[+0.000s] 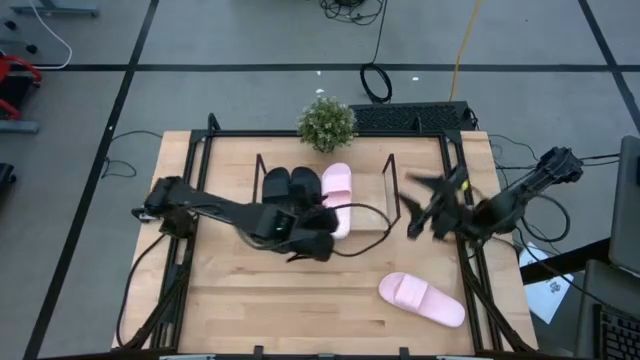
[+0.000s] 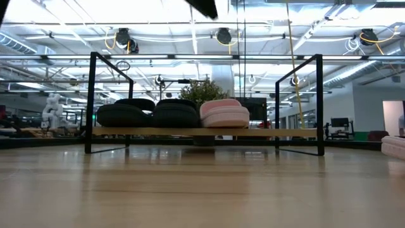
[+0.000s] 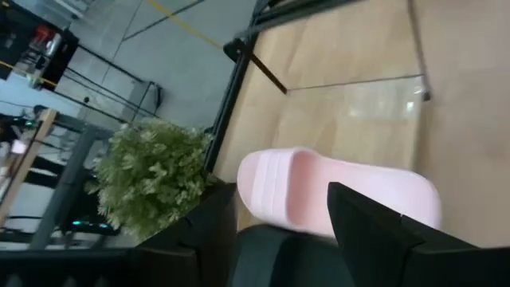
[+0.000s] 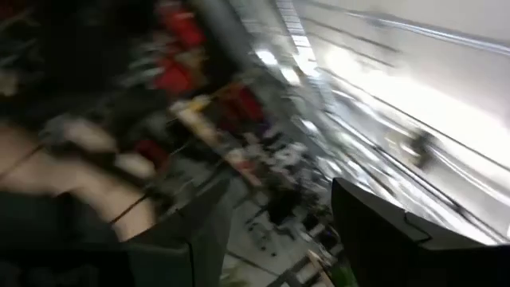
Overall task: Pick and place slides into the shelf
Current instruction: Put the pink slide on the shelf
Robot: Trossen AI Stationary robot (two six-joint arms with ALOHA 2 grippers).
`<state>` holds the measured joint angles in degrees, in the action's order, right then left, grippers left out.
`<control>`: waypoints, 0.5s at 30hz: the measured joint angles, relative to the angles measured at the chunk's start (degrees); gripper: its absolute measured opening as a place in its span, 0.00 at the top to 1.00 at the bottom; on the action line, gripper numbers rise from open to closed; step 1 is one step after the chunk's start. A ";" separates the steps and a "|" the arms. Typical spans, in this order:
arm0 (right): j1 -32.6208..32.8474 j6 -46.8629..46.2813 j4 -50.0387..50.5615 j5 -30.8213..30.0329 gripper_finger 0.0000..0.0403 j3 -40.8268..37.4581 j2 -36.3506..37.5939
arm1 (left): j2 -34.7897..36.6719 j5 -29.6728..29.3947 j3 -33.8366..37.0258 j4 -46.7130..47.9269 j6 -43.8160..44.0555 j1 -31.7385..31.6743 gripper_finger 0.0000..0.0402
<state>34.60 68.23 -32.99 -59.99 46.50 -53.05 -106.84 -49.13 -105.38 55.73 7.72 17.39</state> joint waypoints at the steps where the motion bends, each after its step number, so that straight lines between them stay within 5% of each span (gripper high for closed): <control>1: 1.29 -2.30 5.18 0.00 0.49 0.00 -0.09 | 1.25 -0.22 0.00 0.74 0.77 0.88 0.50; 7: 10.48 -19.95 27.78 -0.04 0.49 -0.03 -1.56 | 7.68 -0.63 -0.09 3.29 5.84 5.71 0.50; 15: 24.18 -37.72 33.88 -0.10 0.49 -0.02 -3.69 | 8.69 -0.87 0.01 5.24 10.76 9.76 0.50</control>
<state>58.78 30.52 0.89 -60.09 46.48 -56.74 -98.15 -49.99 -105.37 60.97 18.48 27.15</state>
